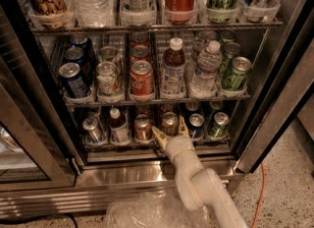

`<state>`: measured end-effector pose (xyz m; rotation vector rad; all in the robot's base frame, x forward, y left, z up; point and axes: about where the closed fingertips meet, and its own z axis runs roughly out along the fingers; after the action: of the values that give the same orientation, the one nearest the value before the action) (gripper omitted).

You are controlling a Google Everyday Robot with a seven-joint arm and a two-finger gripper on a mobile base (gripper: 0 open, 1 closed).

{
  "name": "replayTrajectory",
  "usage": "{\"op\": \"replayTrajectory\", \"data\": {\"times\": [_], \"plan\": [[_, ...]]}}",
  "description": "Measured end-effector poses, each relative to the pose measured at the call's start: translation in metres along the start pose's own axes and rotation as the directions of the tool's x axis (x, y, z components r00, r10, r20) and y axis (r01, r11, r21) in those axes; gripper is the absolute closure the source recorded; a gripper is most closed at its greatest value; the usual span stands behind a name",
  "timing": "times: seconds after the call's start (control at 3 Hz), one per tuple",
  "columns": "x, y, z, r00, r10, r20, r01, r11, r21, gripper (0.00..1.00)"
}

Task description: Pick orange can from bottom shelf of fridge

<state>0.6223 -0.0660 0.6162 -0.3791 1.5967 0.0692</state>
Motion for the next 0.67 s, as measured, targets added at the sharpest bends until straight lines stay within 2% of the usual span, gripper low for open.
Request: {"op": "replayTrajectory", "data": {"times": [0.33, 0.67], "plan": [[0.0031, 0.0007, 0.0059, 1.000, -0.005, -0.013, 0.005, 1.0000, 0.002, 0.23], [0.0033, 0.0008, 0.0061, 1.000, -0.005, -0.013, 0.005, 1.0000, 0.002, 0.41]]}}
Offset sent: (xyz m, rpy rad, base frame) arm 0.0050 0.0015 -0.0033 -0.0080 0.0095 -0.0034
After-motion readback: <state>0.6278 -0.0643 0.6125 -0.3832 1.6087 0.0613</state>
